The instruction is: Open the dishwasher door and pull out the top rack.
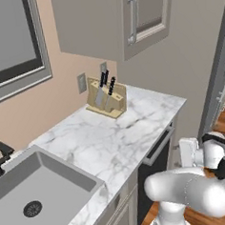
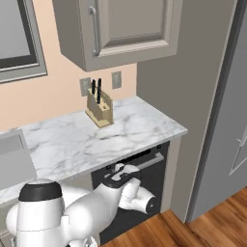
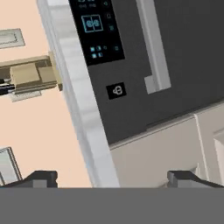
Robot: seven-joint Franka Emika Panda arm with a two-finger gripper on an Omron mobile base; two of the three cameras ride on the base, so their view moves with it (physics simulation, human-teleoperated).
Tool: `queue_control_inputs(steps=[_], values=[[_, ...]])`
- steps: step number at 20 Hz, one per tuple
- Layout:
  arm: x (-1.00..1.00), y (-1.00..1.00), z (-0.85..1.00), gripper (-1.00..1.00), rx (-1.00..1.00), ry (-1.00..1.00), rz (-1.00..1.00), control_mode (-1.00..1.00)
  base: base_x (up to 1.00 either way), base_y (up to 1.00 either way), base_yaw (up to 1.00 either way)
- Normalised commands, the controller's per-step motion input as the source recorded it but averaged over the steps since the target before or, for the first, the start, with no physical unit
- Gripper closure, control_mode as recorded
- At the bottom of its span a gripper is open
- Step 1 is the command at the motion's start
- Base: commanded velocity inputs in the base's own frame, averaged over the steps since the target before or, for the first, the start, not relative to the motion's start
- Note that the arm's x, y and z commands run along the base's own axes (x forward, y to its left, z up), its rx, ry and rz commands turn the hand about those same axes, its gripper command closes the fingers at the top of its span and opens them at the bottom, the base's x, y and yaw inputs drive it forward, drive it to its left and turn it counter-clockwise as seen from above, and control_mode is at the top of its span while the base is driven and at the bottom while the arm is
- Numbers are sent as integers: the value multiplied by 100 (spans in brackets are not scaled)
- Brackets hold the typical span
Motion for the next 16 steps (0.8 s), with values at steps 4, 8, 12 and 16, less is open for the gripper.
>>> queue_control_inputs(steps=[4, 8, 12, 16], values=[[57, 0, -46, -100, 18, -5, 0, -100, 0, 0, 0], [57, -3, -44, -100, 5, -5, 0, -100, 0, 0, 0], [52, -28, -39, -100, 0, -6, 0, -100, 0, 0, 0], [47, -22, -46, -100, 0, -7, 0, -100, 0, 0, 0]])
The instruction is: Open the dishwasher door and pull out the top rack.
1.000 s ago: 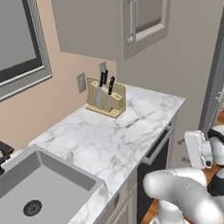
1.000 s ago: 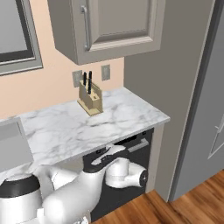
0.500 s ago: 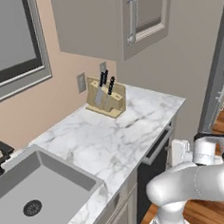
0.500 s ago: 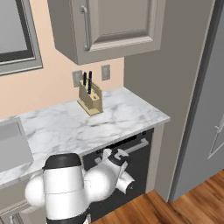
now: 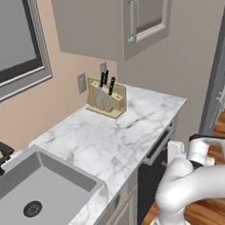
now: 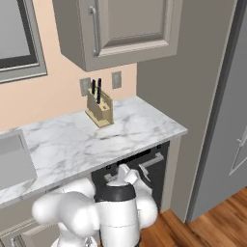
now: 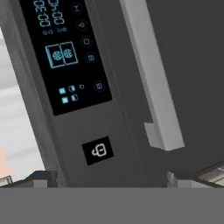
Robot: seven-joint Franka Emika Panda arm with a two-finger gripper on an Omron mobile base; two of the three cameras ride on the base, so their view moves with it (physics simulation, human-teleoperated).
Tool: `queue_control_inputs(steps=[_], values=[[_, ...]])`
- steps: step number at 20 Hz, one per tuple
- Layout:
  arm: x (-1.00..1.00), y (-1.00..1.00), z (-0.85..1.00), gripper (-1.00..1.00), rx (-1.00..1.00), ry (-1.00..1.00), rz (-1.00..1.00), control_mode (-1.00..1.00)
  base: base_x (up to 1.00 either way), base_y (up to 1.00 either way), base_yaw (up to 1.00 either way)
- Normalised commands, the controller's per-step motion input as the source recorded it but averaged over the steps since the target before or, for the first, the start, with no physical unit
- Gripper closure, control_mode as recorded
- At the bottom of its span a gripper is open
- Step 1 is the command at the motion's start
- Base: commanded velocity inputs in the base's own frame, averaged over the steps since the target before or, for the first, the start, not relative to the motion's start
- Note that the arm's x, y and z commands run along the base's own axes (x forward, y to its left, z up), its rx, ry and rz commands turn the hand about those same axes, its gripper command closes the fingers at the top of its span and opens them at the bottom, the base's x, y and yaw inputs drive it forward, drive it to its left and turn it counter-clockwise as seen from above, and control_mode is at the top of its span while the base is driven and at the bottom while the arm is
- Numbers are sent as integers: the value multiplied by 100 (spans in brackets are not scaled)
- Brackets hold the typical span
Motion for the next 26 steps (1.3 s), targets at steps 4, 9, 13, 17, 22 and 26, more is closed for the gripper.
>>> queue_control_inputs(steps=[4, 9, 13, 17, 22, 26], values=[[43, -16, -52, -100, 0, -7, 2, -100, 0, 0, 0], [47, 0, -49, -100, 0, -5, 1, -100, 0, 0, 0], [39, 0, -43, -100, 0, 0, 0, -100, 0, 0, 0], [40, 0, -32, -100, 0, 0, 0, -100, 0, 0, 0], [48, 5, -27, -100, 0, 0, 0, -100, 0, 0, 0], [37, 2, -24, 100, 0, 0, 0, -100, 0, 0, 0]])
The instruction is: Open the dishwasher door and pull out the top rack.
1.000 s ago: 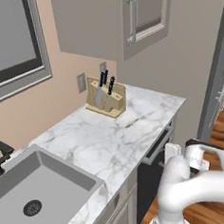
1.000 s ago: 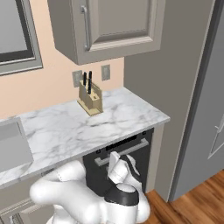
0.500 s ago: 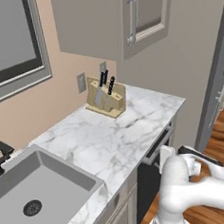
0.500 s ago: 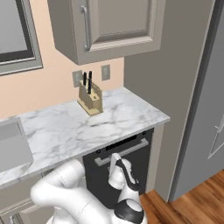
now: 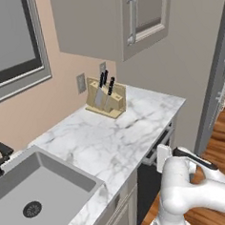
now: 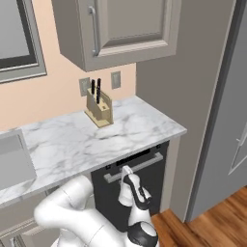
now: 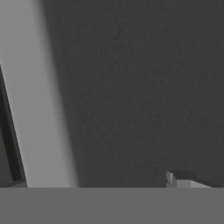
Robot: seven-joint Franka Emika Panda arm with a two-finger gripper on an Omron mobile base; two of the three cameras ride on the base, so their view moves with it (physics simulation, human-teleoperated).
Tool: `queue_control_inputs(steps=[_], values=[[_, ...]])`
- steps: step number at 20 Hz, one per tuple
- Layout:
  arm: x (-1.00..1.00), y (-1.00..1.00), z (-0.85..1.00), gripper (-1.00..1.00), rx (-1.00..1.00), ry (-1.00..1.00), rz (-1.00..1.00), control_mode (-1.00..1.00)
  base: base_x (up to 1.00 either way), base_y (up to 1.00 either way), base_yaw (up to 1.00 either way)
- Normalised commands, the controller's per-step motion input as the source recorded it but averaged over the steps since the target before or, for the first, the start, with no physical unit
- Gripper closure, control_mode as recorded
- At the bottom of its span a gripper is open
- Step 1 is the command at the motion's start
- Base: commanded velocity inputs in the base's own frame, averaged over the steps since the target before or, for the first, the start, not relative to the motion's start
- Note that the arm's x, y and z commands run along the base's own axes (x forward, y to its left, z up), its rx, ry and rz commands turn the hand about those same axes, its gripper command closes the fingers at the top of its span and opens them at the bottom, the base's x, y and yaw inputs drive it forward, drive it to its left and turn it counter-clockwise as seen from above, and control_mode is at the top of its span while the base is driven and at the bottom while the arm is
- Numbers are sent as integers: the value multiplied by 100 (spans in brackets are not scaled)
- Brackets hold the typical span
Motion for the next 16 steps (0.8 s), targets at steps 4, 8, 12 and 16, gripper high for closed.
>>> queue_control_inputs(steps=[4, 8, 12, 16], values=[[10, -1, -23, 100, 0, 2, 1, -100, 0, 0, 0], [-9, -64, -53, 100, -1, 14, 2, -100, 0, 0, 0], [-29, -100, -81, 100, -12, 33, 0, -100, 0, 0, 0], [-51, -100, -100, 100, -22, 41, 1, -100, 0, 0, 0]])
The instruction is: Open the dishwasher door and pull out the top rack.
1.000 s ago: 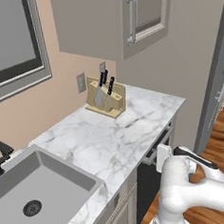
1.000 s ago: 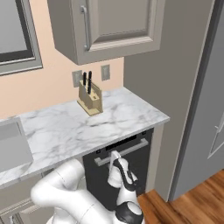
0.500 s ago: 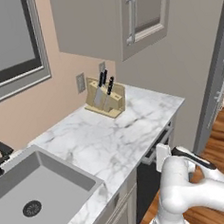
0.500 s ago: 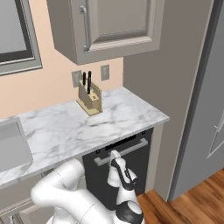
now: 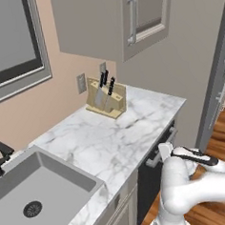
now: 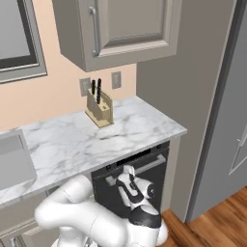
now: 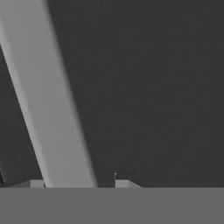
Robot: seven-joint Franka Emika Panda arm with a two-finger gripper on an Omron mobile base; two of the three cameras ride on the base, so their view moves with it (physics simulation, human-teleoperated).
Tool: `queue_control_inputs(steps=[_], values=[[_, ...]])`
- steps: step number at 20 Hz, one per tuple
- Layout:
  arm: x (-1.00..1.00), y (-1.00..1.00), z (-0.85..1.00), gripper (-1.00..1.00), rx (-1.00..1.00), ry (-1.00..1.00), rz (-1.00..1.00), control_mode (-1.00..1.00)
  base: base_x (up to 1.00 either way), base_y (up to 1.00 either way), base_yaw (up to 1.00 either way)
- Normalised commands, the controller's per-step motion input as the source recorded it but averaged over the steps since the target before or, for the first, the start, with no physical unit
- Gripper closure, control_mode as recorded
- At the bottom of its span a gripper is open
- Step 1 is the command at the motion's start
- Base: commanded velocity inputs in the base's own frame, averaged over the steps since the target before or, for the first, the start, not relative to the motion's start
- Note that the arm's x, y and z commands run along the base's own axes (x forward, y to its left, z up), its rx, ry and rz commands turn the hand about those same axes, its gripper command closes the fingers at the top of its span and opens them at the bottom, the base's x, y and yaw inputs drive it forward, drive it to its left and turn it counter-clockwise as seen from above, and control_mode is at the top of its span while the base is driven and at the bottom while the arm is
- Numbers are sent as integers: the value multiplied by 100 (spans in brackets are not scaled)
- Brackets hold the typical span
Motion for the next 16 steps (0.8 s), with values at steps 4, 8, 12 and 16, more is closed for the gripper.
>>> queue_control_inputs(steps=[4, 8, 12, 16], values=[[-68, -100, -100, 100, -27, 43, 4, -100, 0, 0, 0], [-80, -100, -100, 100, -25, 44, 3, -100, 0, 0, 0], [-81, -100, -100, 100, -25, 49, 2, -100, 0, 0, 0], [-82, -100, -100, 100, -23, 52, 1, -100, 0, 0, 0]])
